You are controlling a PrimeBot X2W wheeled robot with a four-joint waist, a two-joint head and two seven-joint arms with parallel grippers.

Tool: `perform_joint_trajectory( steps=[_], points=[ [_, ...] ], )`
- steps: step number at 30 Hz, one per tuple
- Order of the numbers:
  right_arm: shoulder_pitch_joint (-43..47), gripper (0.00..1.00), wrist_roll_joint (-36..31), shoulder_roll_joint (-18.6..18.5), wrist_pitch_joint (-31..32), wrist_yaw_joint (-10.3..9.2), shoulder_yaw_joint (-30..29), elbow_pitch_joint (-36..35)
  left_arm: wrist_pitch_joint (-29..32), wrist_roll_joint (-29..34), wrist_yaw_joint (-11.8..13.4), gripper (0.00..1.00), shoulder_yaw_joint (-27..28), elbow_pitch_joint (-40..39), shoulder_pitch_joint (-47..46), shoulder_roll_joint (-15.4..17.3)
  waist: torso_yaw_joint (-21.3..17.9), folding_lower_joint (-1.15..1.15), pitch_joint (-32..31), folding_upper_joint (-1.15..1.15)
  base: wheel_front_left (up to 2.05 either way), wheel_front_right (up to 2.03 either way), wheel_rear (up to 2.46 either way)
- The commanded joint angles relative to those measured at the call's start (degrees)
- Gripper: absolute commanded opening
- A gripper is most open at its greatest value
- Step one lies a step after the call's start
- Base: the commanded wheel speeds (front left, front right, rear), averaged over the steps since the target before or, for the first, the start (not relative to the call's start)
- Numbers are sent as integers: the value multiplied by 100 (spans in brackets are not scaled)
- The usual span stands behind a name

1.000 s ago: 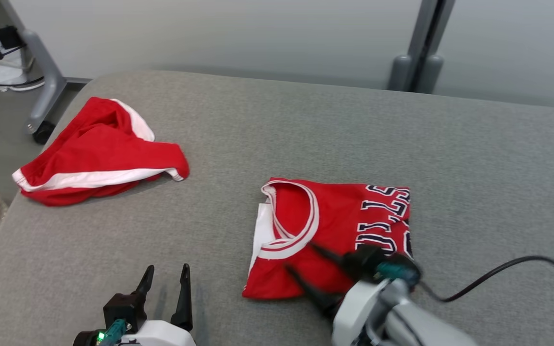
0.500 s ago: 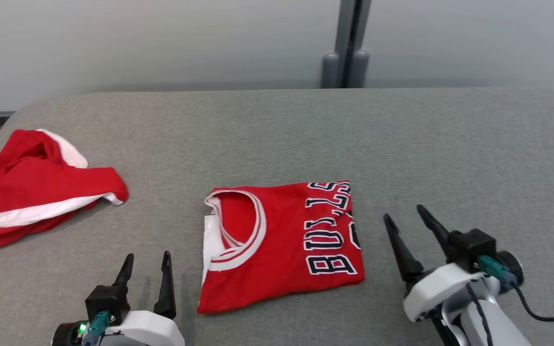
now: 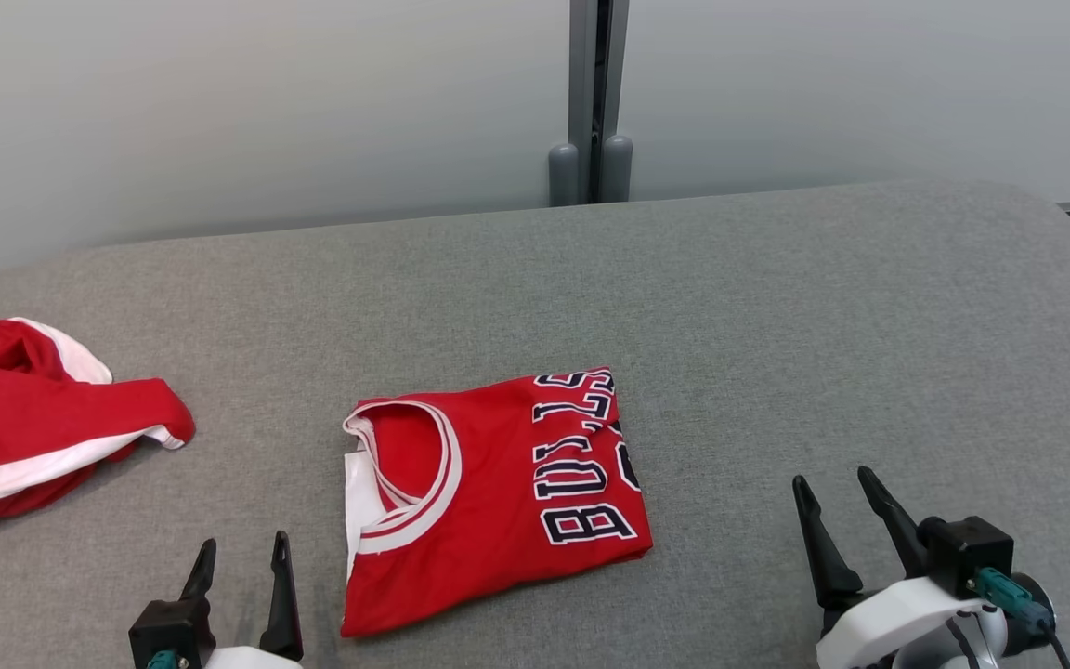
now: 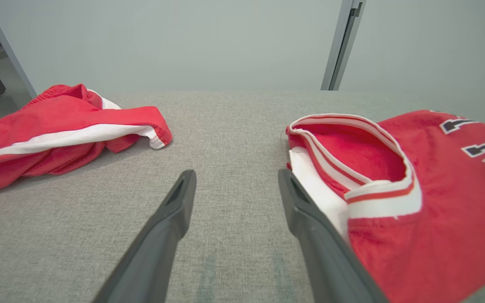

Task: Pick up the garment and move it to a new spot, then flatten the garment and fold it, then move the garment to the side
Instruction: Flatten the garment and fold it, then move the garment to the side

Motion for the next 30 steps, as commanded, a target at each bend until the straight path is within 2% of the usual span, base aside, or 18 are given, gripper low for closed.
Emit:
perform_joint_trajectory(
  steps=[1, 9, 18, 25, 30],
  points=[
    [93, 100, 69, -25, -24, 0, -33, -15, -8, 64, -32, 100, 64, -33, 93, 23, -39, 0, -49, 0, 0, 0, 0],
    [187, 100, 115, -24, -24, 0, 40, -8, -8, 118, -100, 100, 94, -59, 167, 24, 11, 0, -42, 0, 0, 0, 0],
    [-458, 100, 616, -25, -23, 0, 851, 150, -9, 49, -117, 100, -157, -76, -106, 24, 366, 0, 290, 0, 0, 0, 0],
    [-1172, 100, 983, -32, -23, 0, 1109, 777, -8, 42, -100, 100, -397, -53, -299, 21, 878, 0, 570, 0, 0, 0, 0],
    [-1567, 100, 1291, -29, -17, 0, 1160, 1565, -8, 34, -86, 100, -452, -49, -394, 21, 1163, 0, 742, 0, 0, 0, 0]
  ],
)
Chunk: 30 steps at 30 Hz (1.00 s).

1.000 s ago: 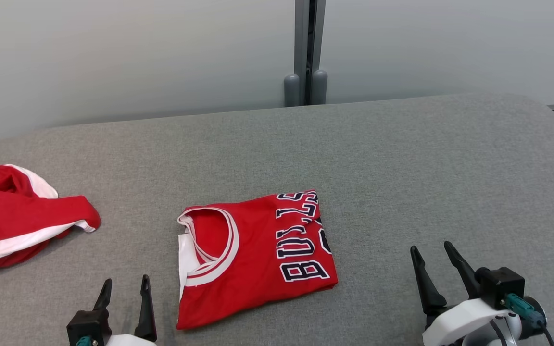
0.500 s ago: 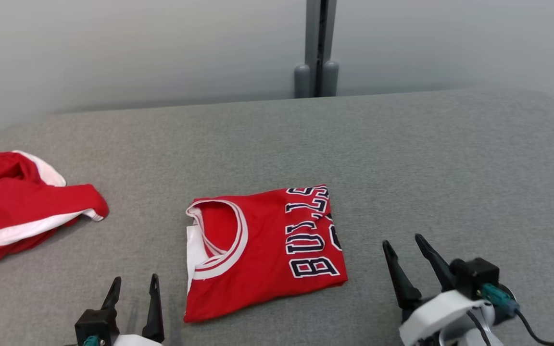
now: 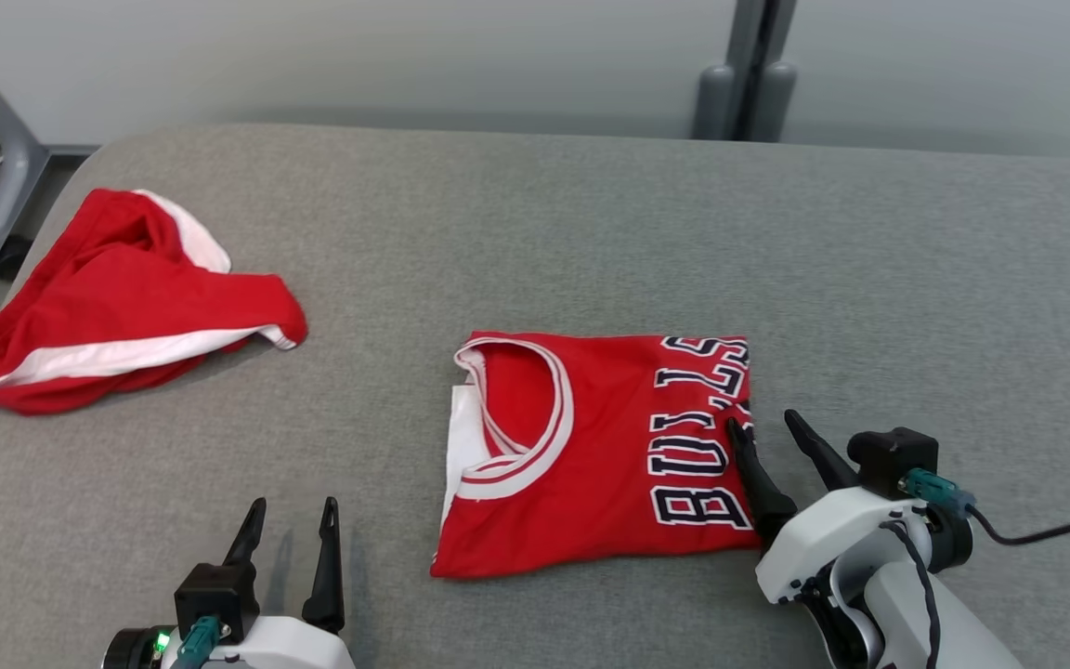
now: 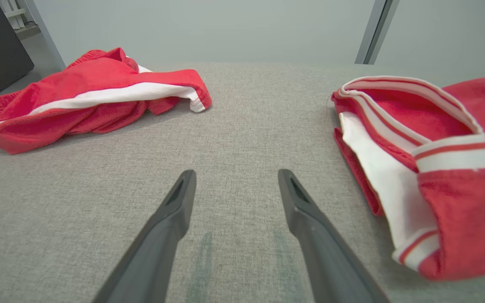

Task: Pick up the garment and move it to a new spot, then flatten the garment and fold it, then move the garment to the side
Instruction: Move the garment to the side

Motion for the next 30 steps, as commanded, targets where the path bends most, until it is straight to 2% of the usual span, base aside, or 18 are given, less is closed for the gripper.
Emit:
perform_joint_trajectory(
  steps=[1, 5, 6, 8, 17, 24, 30],
  points=[
    [-126, 100, 35, -31, -7, 0, 49, 140, -9, -2, 8, 100, -5, -5, -148, 21, 163, 0, 138, 0, 0, 0, 0],
    [-291, 100, 475, -31, -5, 0, 337, 626, -8, 2, -8, 100, -21, -5, -172, 21, 285, 0, 221, 0, 0, 0, 0],
    [-345, 72, 548, -37, -4, 0, 402, 713, -8, 3, -7, 100, -20, -4, -171, 22, 296, 0, 226, 0, 0, 0, 0],
    [-353, 0, 626, -31, -1, 0, 474, 850, -8, 2, 3, 100, -9, -16, -168, 22, 302, 0, 224, 0, 0, 0, 0],
    [-261, 0, 141, -44, -4, -1, -361, 707, -8, 45, -64, 100, -72, -78, -138, 20, -189, 0, 103, 0, 0, 0, 0],
    [-40, 0, -49, -41, -4, -1, -506, 456, -9, 71, -116, 100, -214, -45, -284, 22, -1168, 0, -27, 0, 0, 0, 0],
    [149, 0, -13, -36, -5, -1, -316, 274, -8, 33, -109, 100, -275, -36, -327, 22, -2119, 0, -111, 0, 0, 0, 0]
  ],
)
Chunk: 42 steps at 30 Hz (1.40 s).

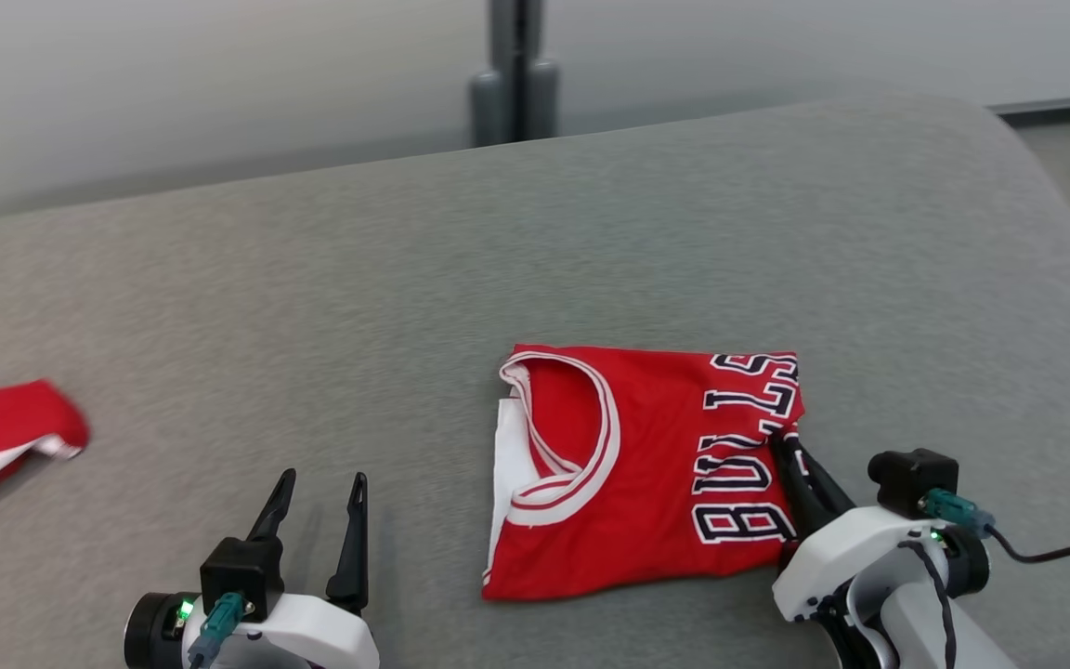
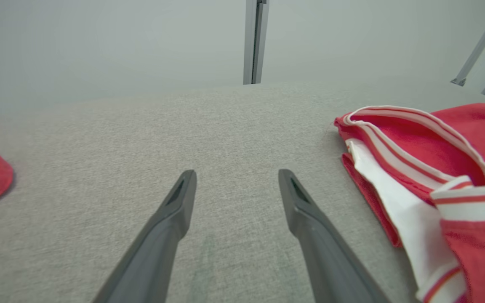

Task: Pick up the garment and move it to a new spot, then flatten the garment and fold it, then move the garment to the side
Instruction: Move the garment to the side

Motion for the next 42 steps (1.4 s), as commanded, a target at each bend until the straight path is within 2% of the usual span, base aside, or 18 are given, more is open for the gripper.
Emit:
perform_joint_trajectory(
  steps=[1, 6, 10, 14, 18, 23, 31, 34, 42],
  points=[
    [86, 0, 28, -41, -1, -2, 52, -53, -8, -4, -6, 100, 1, 5, -105, 25, -726, 0, -83, 0, 0, 0, 0],
    [210, 0, 161, -46, -2, -2, 229, -234, -8, 42, -57, 100, -54, -17, -166, 23, -1402, 0, -18, 0, 0, 0, 0],
    [305, 0, 205, -34, -2, -2, 306, -367, -8, 58, -101, 100, -115, -28, -240, 26, -1760, 0, 35, 0, 0, 0, 0],
    [370, 0, 204, -39, -2, -2, 349, -480, -8, 103, -148, 100, -183, -65, -290, 27, -1919, 0, 79, 0, 0, 0, 0],
    [349, 0, 192, -37, -2, -2, 266, -540, -8, 147, -176, 100, -206, -91, -288, 28, -1919, 0, 149, 0, 0, 0, 0],
    [144, 0, -14, -36, -2, -1, -23, -580, -8, 222, -217, 100, -213, -104, -339, 27, -1688, 0, 292, 0, 0, 0, 0],
    [-592, 0, -807, -82, -2, -2, -544, -453, -8, 450, -288, 100, -182, -122, -527, 39, -1066, 0, 719, 0, 0, 0, 0],
    [-1006, 0, -1128, -226, -2, -2, -971, -330, -8, 527, -332, 100, -172, -139, -673, 52, -733, 0, 956, 0, 0, 0, 0],
    [-1868, 0, -2090, -934, -4, -2, -2856, 223, -8, 668, -370, 100, -179, -275, -933, 65, 5, 0, 1405, 0, 0, 0, 0]
  ],
)
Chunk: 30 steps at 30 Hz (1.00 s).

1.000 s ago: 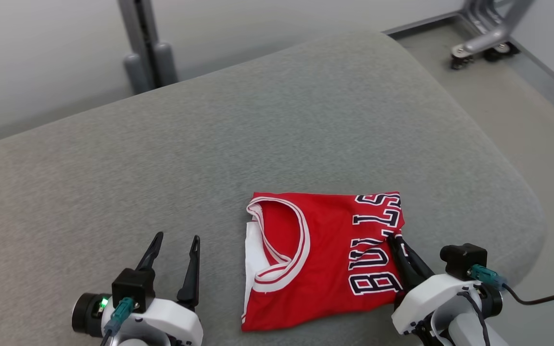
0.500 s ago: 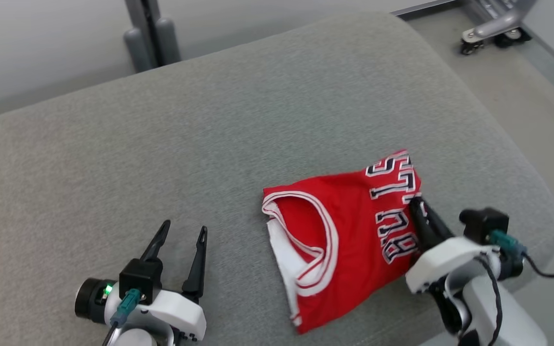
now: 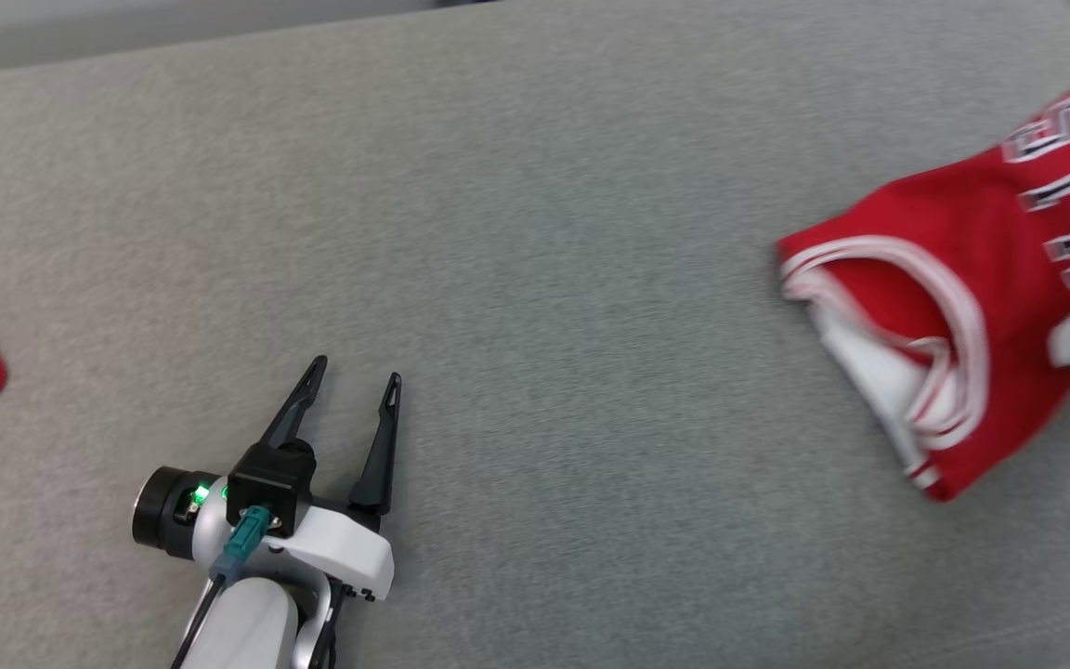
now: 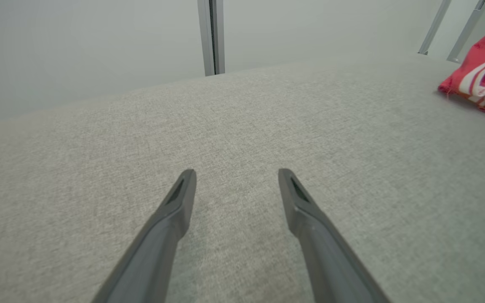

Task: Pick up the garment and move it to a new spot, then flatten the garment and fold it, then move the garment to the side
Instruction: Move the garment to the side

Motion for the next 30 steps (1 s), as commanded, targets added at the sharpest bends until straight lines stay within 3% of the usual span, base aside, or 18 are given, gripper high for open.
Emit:
perform_joint_trajectory(
  steps=[1, 7, 13, 15, 19, 22, 25, 29, 30],
  points=[
    [-81, 0, -111, -133, -6, -2, -227, 72, -8, 2, -12, 100, 8, -13, -117, 30, 326, 0, 249, 0, 0, 0, 0],
    [-335, 0, -1177, -548, -6, -2, -1859, 243, -8, 13, -18, 100, -77, -22, -159, 12, 582, 0, 302, 0, 0, 0, 0],
    [-431, 0, -2333, -601, -7, -3, -3062, 129, -7, -11, 40, 100, -123, -47, -166, 6, 661, 0, 291, 0, 0, 0, 0],
    [-416, 100, -2747, -575, -6, -2, -3440, 118, -7, -30, 55, 100, -125, -54, -176, 3, 679, 0, 267, 0, 0, 0, 0],
    [-534, 100, -3231, -400, -6, -2, -3901, -183, -8, -54, 76, 100, -111, -43, -163, -1, 692, 0, 190, 0, 0, 0, 0],
    [-593, 100, -3186, -297, -6, -2, -3684, -383, -8, -94, 105, 100, -84, -28, -115, -1, 687, 0, 112, 0, 0, 0, 0],
    [-601, 100, -2783, -82, -4, -2, -3047, -509, -8, -143, 136, 100, -39, -36, -43, -5, 683, 0, 22, 0, 0, 0, 0],
    [-204, 100, -2043, 243, -3, -3, -1815, -990, -8, -208, 218, 100, 58, -43, 45, -7, 698, 0, -143, 0, 0, 0, 0],
    [35, 100, -1696, 412, -3, -2, -1249, -1293, -8, -238, 249, 100, 122, -40, 69, -6, 723, 0, -238, 0, 0, 0, 0]
  ],
)
